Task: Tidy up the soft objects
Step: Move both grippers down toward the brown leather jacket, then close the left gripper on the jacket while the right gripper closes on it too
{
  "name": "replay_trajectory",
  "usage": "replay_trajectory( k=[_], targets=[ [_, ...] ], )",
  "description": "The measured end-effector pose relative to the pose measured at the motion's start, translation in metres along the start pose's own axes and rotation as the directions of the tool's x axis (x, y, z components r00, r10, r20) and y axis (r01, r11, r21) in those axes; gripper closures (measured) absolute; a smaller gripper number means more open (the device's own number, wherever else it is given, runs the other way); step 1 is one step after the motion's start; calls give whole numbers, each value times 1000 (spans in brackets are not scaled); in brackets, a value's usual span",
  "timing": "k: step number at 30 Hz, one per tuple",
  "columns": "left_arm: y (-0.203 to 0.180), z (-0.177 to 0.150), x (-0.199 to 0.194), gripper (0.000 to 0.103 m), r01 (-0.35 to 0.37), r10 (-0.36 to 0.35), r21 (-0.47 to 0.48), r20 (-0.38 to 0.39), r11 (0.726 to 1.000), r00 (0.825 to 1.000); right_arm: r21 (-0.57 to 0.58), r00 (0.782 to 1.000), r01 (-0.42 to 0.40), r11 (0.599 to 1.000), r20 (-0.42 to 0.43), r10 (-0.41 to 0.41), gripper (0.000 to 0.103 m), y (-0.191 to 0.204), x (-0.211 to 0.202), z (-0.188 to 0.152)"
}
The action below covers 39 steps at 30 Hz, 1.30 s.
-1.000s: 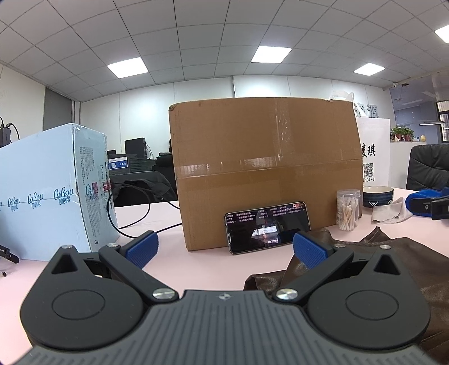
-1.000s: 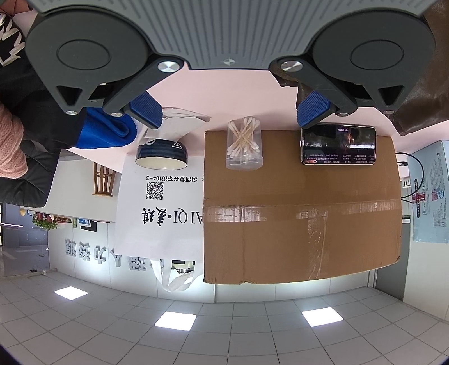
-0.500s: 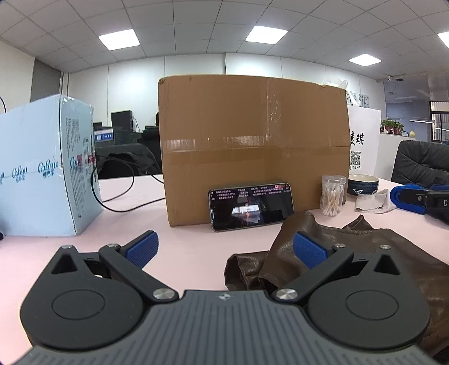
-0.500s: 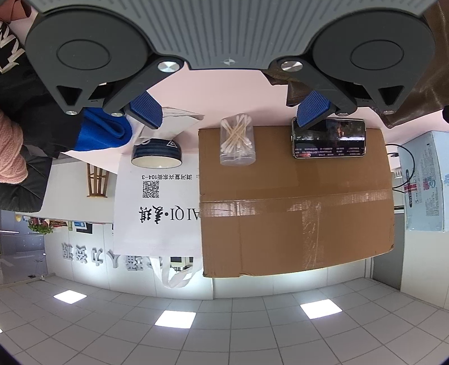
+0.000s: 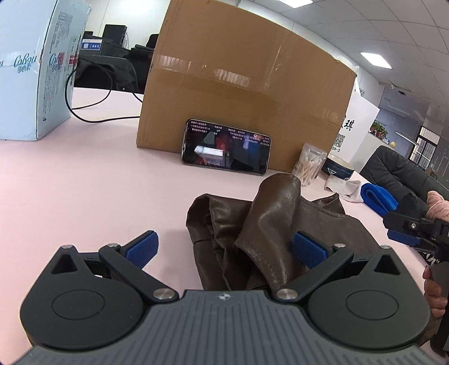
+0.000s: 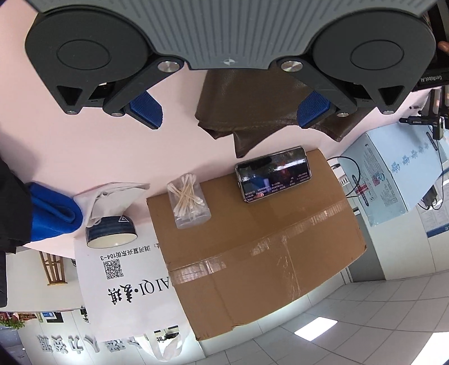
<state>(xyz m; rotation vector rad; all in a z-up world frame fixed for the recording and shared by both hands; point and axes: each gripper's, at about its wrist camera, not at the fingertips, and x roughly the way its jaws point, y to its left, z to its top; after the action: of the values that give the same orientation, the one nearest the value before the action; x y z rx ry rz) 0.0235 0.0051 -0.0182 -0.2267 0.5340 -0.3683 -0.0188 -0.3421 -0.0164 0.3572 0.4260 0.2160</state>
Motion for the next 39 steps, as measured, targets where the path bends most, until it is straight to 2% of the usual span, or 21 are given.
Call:
replay_trajectory(
  k=[4, 8, 11, 15, 20, 25, 29, 31, 33, 34, 36, 39],
  targets=[
    [8, 1, 1, 0, 82, -84, -54, -46, 995, 995, 44, 999, -35, 998, -37, 36, 0, -4, -4, -3],
    [11, -3, 3, 0, 105, -113, -87, -89, 991, 990, 89, 997, -30, 996, -72, 36, 0, -9, -8, -8],
    [14, -5, 3, 0, 143, -157, -128, -111, 981, 981, 126, 991, -65, 990, -105, 78, 0, -11, -8, -11],
    [17, -6, 3, 0, 152, -171, -162, -109, 975, 979, 209, 973, -122, 970, -165, 159, 0, -14, -1, -13],
    [14, 0, 16, 0, 159, -175, -131, -121, 979, 977, 261, 962, -155, 953, -179, 206, 1, -18, 8, -10],
    [13, 2, 25, 1, 175, -188, -108, -126, 979, 974, 239, 960, -160, 958, -189, 207, 1, -15, 15, -8],
    [7, 0, 26, 12, 188, -198, -90, -122, 978, 973, 224, 961, -161, 961, -186, 204, 2, -12, 21, -8],
    [7, -1, 27, 20, 196, -206, -91, -122, 976, 971, 234, 962, -157, 959, -184, 202, 8, -12, 25, -7],
    [8, 0, 27, 29, 195, -206, -99, -120, 976, 971, 264, 962, -149, 953, -184, 201, 31, -14, 26, -7],
    [9, 0, 26, 37, 197, -210, -110, -118, 974, 971, 284, 962, -143, 948, -185, 201, 36, -16, 26, -8],
    [11, 0, 26, 43, 200, -216, -136, -115, 970, 970, 298, 962, -135, 945, -188, 197, 53, -18, 26, -8],
    [10, -1, 24, 48, 200, -218, -146, -112, 969, 970, 305, 964, -125, 944, -189, 188, 63, -19, 25, -8]
  ],
)
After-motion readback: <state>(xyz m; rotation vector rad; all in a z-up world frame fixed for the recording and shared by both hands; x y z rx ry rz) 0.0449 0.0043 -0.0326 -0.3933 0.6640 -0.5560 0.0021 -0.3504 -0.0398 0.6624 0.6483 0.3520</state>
